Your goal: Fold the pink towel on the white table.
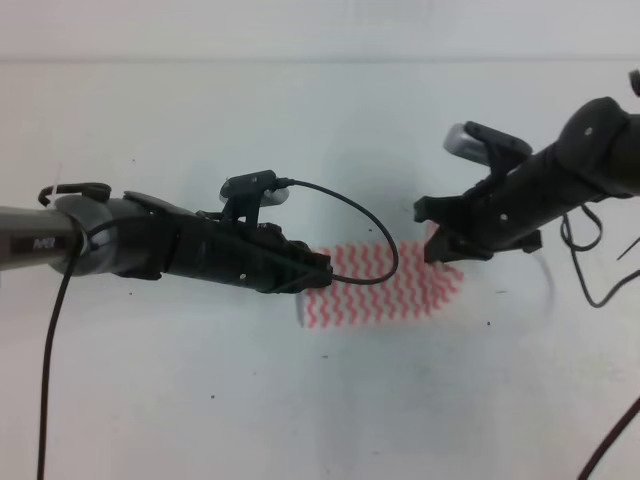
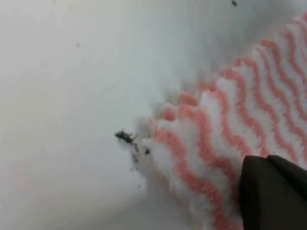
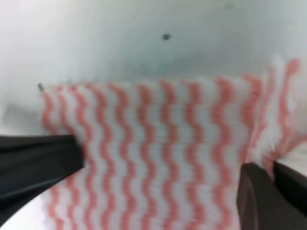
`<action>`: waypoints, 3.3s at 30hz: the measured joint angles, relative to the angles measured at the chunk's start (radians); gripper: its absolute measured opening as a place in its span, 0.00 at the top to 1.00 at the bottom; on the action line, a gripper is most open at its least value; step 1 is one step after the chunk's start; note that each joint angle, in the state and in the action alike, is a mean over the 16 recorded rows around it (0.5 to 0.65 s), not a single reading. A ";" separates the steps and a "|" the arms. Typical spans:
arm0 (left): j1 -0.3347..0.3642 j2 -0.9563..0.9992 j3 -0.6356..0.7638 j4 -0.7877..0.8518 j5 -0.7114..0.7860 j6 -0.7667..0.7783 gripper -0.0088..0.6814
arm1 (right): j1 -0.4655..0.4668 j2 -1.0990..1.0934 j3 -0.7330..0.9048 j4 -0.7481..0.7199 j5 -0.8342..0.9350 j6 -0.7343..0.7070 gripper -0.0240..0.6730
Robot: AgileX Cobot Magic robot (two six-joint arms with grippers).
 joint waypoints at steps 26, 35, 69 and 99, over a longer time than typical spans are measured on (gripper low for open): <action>0.039 -0.078 -0.001 0.036 0.124 -0.027 1.00 | 0.093 0.006 -0.038 0.059 -0.066 -0.018 0.99; 0.068 -0.077 0.000 0.095 0.188 -0.056 1.00 | 0.093 0.008 -0.042 0.057 -0.061 -0.018 0.99; 0.068 0.014 0.000 0.108 0.101 -0.045 0.99 | 0.124 0.004 -0.069 0.137 -0.036 -0.042 0.99; 0.069 -0.008 -0.001 0.113 0.109 -0.039 1.00 | 0.173 0.076 -0.085 0.156 -0.063 -0.043 0.99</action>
